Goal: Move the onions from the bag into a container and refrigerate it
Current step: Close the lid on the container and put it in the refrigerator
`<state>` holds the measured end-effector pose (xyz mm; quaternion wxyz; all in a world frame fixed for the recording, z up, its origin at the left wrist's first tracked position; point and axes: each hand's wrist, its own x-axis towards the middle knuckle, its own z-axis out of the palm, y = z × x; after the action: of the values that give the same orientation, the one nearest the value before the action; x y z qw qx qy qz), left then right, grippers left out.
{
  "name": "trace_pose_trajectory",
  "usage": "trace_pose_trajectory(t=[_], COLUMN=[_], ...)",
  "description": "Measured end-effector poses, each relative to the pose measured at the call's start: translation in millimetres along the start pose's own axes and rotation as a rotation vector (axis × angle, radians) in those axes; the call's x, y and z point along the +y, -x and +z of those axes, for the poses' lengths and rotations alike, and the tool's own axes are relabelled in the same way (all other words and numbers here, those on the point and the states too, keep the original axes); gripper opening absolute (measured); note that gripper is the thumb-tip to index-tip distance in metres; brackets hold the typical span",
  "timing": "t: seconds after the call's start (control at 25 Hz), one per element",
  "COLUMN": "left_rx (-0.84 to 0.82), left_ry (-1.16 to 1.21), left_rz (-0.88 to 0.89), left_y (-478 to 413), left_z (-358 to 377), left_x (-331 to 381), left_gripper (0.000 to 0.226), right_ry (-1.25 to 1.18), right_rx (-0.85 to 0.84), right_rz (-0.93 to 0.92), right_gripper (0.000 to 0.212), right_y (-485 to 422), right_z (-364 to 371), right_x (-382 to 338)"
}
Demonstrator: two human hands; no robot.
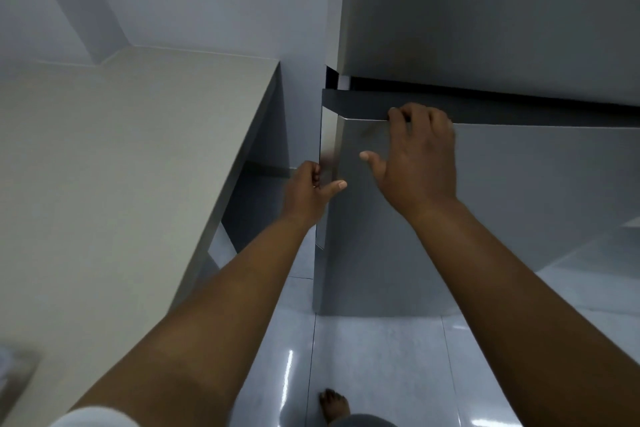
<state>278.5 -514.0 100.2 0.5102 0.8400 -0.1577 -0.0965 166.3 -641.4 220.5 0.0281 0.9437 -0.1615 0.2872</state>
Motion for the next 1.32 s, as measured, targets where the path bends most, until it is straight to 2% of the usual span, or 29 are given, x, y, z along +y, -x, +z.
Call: trace_pose_trajectory(t=[0.28,0.56,0.64,0.72,0.8,0.88,1.04,1.2,1.32], left_rx=[-0.012,-0.245,-0.332,-0.370,-0.308,-0.258,-0.345,-0.347,-0.460], left_ry=[0.043,0.086,0.058,0.015,0.037,0.089,-0.077,-0.231,-0.283], left_rz=[0.095,0.249,0.355,0.553,0.719,0.780,0.955,1.117,1.165], left_y=[120,265,295,311,309,302,300,322,344], left_z=[2,24,25,23,21,24,50,89,116], left_x=[-11,-19,-17,-11,-2,17,63,83,83], left_gripper=[0.038,0.052,0.042,0.029,0.025,0.031,0.068,0.068,0.072], right_ry=[0.006,0.022,0.048,0.087,0.111,0.112,0.093,0.099,0.158], right_rx=[-0.059,-0.122,-0.118,-0.119,-0.114,-0.100,-0.041,-0.013,-0.040], right_rz=[0.179,0.440,0.491,0.542,0.561,0.568,0.556,0.549,0.543], right_gripper=[0.092,0.110,0.115,0.118,0.116,0.109,0.089,0.070,0.059], right_y=[77,173,198,226,252,278,326,369,396], right_z=[-62,-131,-150,-167,-180,-194,-221,-252,-272], right_x=[-34,-42,-36,-26,-15,-2,24,48,65])
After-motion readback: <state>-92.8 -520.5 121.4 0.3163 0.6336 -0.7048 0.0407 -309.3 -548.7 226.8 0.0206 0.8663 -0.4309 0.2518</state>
